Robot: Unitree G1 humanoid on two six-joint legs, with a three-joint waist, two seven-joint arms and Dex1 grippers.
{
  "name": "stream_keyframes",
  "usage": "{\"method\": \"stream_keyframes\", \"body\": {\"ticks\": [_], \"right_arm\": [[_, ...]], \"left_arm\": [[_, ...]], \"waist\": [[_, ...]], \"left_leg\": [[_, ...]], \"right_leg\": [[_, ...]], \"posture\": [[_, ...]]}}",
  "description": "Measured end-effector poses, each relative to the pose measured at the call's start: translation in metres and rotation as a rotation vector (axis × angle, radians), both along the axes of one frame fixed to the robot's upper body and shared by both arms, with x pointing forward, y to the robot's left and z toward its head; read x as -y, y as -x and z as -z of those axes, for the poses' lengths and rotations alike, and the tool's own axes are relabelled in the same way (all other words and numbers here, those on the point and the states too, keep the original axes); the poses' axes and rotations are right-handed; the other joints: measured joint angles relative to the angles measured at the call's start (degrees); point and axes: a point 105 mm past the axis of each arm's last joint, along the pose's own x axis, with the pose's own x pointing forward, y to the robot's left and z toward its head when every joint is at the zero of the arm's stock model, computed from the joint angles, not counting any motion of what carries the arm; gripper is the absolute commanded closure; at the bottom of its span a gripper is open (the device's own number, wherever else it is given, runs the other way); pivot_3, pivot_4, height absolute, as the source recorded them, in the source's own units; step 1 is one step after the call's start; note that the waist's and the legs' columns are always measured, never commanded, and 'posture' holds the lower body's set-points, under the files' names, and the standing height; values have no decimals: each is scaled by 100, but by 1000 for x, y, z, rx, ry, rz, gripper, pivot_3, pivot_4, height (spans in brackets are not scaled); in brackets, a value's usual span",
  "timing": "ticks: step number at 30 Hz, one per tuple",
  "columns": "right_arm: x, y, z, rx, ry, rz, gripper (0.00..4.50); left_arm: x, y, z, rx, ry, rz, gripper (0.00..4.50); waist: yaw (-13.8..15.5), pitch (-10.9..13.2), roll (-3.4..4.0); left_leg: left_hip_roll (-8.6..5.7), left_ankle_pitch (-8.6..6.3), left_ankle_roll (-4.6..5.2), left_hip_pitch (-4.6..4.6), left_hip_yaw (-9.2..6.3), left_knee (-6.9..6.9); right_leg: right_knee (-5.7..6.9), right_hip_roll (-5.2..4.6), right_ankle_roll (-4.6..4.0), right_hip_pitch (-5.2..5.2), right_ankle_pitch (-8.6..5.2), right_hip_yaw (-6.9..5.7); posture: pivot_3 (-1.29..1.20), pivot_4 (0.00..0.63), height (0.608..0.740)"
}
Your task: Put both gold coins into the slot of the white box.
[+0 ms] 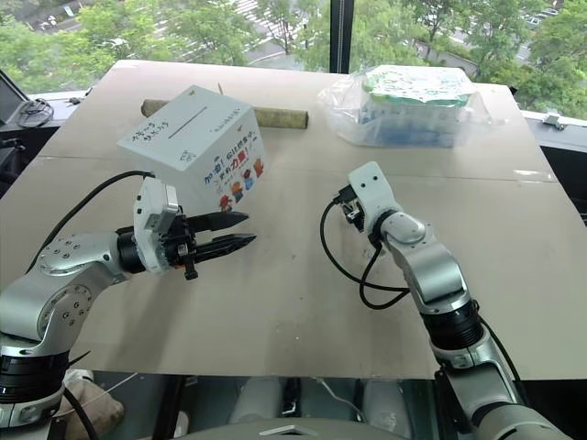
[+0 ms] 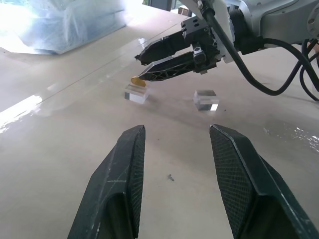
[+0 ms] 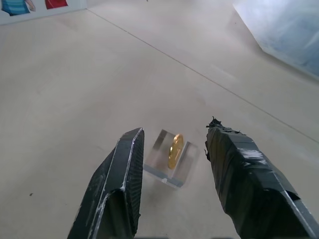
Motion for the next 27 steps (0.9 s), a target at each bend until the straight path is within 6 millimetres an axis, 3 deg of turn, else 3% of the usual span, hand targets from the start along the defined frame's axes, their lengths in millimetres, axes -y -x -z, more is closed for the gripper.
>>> {"method": "stream_keyframes", "body": {"ticks": [12,13,14,26,27], "right_arm": [[-4,-5,12,-31,-14,15,2351],[-4,-6,13,-32,-13,17,2848],[-4,-6,15,-36,-11,21,2995],[-3,-10,18,-31,-5,30,2995],[-4,-10,18,-29,-8,28,3524]], "left_arm": [[-1,1,4,-16,0,-4,2444],[-1,2,4,-17,0,-5,2444],[-1,2,4,-17,0,-5,2444],[-2,2,4,-21,-2,-7,2444],[-2,2,4,-20,-1,-7,2444]], "waist": [[-16,0,1],[-15,0,1],[-16,0,1],[-18,1,2],[-18,1,2]], "left_leg": [[0,0,0,0,0,0],[0,0,0,0,0,-1],[0,0,0,0,0,-1],[0,0,0,0,0,-1],[0,0,0,0,0,-1]], "right_leg": [[0,0,0,0,0,0],[0,0,0,0,0,0],[0,0,0,0,0,0],[-1,0,0,0,0,0],[0,0,0,0,0,0]], "posture": [[0,150,740],[0,150,740],[0,150,740],[0,150,740],[0,150,740]]}}
